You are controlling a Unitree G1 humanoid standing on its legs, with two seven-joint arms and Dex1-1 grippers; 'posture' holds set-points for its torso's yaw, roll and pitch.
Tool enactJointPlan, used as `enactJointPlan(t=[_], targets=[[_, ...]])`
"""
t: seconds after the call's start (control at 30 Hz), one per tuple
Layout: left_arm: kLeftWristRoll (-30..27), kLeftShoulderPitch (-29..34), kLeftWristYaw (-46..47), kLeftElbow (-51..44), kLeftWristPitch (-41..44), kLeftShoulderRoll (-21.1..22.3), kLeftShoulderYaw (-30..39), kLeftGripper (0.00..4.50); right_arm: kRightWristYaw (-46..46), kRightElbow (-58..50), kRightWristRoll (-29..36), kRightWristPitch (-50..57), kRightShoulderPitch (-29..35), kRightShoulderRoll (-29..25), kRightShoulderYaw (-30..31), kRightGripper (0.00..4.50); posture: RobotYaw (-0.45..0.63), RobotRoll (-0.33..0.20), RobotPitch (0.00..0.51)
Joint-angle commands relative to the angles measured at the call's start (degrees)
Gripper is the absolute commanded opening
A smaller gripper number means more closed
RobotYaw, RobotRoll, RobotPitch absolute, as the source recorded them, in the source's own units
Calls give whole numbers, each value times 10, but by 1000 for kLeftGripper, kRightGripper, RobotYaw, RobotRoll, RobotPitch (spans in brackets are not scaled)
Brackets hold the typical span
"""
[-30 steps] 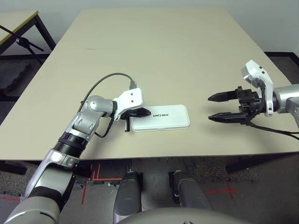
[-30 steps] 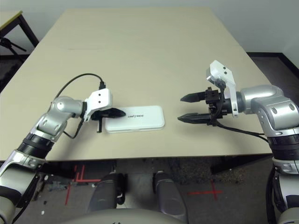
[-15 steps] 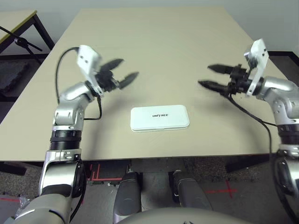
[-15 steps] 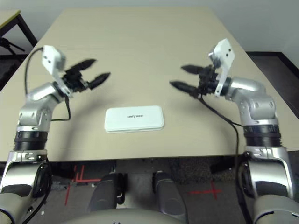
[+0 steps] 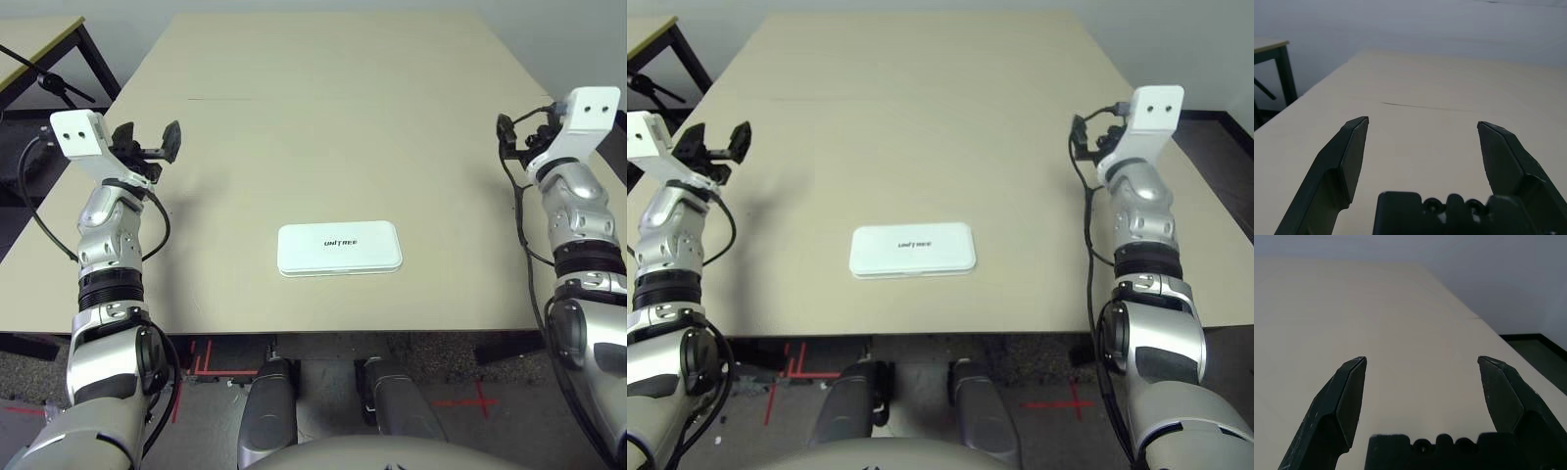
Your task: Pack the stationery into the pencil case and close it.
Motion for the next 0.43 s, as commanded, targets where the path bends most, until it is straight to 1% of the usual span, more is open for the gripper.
enactJointPlan(t=[0.03,0.23,0.43], targets=[[7,5,26,20,-23,2,7,4483,-13,24,-2,-24,6,4,-10,4500,-16,0,123],[17,7,31,26,-37,7,-6,4483,-11,45,-6,-41,4,5,-3,4500,-12,0,127],[22,15,31,14,-40,3,-12,4483,1,53,-11,-53,0,11,5,4500,2,0,120]])
